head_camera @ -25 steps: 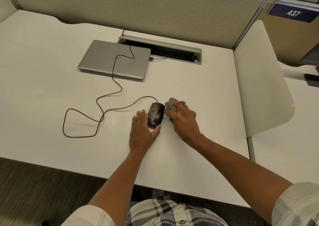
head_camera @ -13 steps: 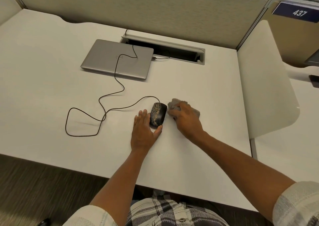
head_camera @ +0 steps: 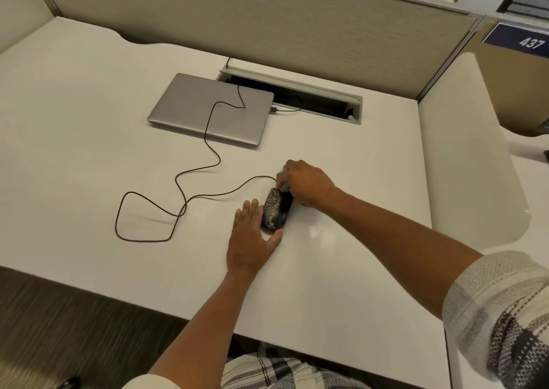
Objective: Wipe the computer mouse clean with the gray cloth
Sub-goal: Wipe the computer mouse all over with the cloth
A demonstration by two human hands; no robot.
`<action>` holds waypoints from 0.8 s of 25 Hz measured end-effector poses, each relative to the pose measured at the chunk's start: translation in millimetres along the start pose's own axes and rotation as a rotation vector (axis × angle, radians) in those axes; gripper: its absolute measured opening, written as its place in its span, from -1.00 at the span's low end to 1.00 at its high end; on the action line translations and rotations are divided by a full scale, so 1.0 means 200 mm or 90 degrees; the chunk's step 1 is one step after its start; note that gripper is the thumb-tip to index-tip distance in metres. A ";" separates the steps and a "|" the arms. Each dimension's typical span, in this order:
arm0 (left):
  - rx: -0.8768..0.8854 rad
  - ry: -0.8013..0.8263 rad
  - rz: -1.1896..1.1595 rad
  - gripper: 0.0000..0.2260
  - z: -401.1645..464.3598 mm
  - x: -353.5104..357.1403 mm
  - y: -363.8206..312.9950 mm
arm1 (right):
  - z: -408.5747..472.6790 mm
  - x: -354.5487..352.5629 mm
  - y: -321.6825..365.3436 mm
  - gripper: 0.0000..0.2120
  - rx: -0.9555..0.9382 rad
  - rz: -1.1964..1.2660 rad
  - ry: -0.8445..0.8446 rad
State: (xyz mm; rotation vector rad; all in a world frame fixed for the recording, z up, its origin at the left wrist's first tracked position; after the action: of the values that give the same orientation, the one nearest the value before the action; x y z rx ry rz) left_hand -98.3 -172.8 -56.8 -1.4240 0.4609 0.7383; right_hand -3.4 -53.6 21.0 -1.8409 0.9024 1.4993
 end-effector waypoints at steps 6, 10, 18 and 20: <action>-0.001 0.006 -0.010 -0.34 0.00 -0.01 -0.01 | 0.06 -0.02 0.05 -0.90 0.015 0.015 -0.010; -0.004 0.003 -0.010 -0.33 0.00 -0.01 -0.01 | 0.07 0.00 0.08 -0.79 -0.040 0.045 0.040; -0.004 -0.005 -0.007 -0.35 0.00 -0.02 -0.02 | 0.11 -0.07 0.12 -0.83 -0.093 -0.061 0.034; -0.008 -0.009 -0.013 -0.35 0.00 -0.02 -0.02 | 0.09 -0.06 0.20 -0.85 -0.139 -0.113 0.029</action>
State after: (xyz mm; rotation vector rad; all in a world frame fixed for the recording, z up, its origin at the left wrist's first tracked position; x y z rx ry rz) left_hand -99.2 -173.8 -50.9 -1.4331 0.4310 0.7351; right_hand -48.4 -61.9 27.4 -2.0586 0.5949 1.4981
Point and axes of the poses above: each hand's wrist, its own z-axis towards the middle knuckle, its own x-axis out of the palm, y = z × x, the point moved 9 cm from there along z, towards the middle knuckle, and after that the axes turned 9 degrees about -z, right-handed, at the moved point
